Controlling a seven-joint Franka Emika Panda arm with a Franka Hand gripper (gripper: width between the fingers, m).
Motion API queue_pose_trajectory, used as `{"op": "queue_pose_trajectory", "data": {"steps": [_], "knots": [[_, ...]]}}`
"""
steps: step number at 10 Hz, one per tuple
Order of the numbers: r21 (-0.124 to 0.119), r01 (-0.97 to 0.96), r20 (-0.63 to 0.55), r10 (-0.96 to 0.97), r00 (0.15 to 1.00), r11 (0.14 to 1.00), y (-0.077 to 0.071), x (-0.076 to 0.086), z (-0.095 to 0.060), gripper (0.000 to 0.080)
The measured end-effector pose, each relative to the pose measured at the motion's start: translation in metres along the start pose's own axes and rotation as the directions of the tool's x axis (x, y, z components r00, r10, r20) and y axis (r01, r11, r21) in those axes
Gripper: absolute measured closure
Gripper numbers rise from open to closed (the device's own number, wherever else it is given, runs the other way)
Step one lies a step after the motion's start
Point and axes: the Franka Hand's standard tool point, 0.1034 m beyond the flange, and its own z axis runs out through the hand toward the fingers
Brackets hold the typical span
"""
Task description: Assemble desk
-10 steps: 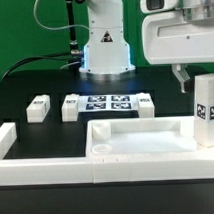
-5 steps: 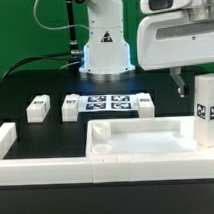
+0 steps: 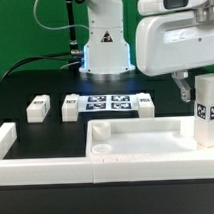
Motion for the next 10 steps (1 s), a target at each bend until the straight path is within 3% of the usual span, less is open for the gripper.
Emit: {"op": "queue_pose_trajectory", "data": {"steps": [1,2,5,7,10], "knots": [[0.002,-0.07,0.0,0.07,0.998,0.998,-0.0006,0.0,0.0002,0.0437],[0.0,-0.153,0.0,0.153,0.988,0.988,0.0012,-0.0001,0.0002,0.0511],[-0.001,-0.387,-0.001,0.387,0.922,0.922,0.0025,-0.0001,0.0002,0.0511],[0.004,-0.642,-0.001,0.642,0.767,0.767,0.0053,-0.0003,0.0006,0.0511],[0.011,-0.921,0.037,0.92,0.39,0.39,0.0083,-0.0016,0.0007,0.0511]]}}
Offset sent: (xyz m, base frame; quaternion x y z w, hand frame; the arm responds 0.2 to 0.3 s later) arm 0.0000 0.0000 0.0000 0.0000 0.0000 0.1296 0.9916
